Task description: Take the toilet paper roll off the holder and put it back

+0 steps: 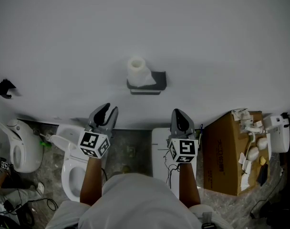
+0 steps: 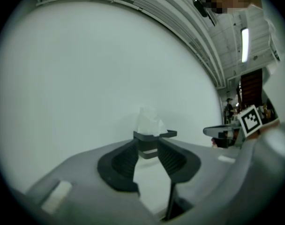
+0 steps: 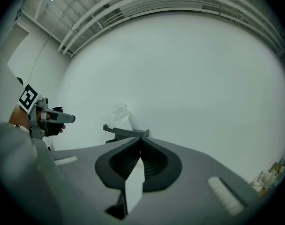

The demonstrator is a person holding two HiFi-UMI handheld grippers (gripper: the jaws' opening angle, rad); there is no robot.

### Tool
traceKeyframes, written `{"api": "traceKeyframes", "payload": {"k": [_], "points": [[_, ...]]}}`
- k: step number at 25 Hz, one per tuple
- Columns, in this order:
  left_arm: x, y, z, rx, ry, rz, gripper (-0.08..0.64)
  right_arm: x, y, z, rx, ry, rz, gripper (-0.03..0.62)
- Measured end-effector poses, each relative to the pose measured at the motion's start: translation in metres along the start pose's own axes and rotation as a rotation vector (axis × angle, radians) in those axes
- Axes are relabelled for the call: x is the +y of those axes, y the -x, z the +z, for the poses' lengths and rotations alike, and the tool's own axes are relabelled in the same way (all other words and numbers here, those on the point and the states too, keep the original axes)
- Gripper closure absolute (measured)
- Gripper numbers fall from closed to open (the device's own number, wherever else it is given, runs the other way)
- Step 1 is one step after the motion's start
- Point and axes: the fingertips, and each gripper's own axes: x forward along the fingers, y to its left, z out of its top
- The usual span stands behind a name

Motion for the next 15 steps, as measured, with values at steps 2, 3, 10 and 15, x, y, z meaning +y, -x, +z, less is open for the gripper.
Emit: {"api": "traceKeyframes", "payload": {"k": [2, 3, 10, 15], "points": [[0.003, 0.008, -0.002, -0.004, 0.013, 0.017, 0.447, -0.001, 0.002, 0.0, 0.0, -0.006, -0.006, 0.591], [0.004, 0.012, -0.003, -0.005, 0.017, 0.023, 0.45, -0.001, 0.004, -0.001, 0.001, -0.007, -0.006, 0.591], [0.008, 0.024, -0.01, 0.01, -0.006, 0.05, 0.529, 0.004, 0.009, -0.003, 0.006, -0.03, -0.001, 0.592], [0.01, 0.025, -0.007, 0.012, -0.023, 0.054, 0.56, 0.008, 0.01, 0.0, -0.001, -0.029, 0.009, 0.592]]}}
